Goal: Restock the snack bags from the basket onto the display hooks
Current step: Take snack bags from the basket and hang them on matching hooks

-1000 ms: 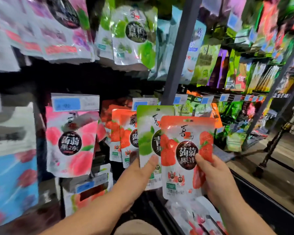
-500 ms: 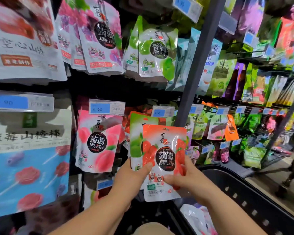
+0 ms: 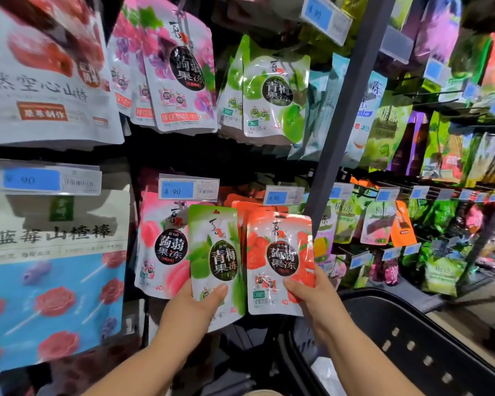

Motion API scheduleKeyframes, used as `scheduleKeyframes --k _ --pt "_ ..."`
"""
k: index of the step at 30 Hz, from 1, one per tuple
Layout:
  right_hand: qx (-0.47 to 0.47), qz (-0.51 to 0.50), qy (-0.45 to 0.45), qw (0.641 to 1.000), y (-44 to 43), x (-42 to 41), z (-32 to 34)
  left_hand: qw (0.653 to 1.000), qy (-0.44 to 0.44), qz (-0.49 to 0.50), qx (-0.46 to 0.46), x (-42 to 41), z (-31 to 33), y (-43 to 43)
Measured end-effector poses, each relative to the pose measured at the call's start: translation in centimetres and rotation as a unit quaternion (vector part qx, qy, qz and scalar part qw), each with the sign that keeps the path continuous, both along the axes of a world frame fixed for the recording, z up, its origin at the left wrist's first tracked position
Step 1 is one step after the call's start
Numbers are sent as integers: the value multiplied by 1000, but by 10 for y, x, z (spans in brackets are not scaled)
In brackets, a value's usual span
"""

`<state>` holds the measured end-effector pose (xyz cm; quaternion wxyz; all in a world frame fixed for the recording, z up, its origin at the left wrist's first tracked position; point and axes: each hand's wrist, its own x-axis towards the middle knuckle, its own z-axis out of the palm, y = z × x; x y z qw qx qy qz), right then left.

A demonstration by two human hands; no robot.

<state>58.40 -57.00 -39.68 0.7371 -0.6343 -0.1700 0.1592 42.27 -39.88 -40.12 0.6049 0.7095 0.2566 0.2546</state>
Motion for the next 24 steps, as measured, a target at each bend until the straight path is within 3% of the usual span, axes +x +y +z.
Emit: scheduleKeyframes --k 24 --pt "-67 -35 -27 997 46 46 -17 999 -11 -1 36 -8 -12 25"
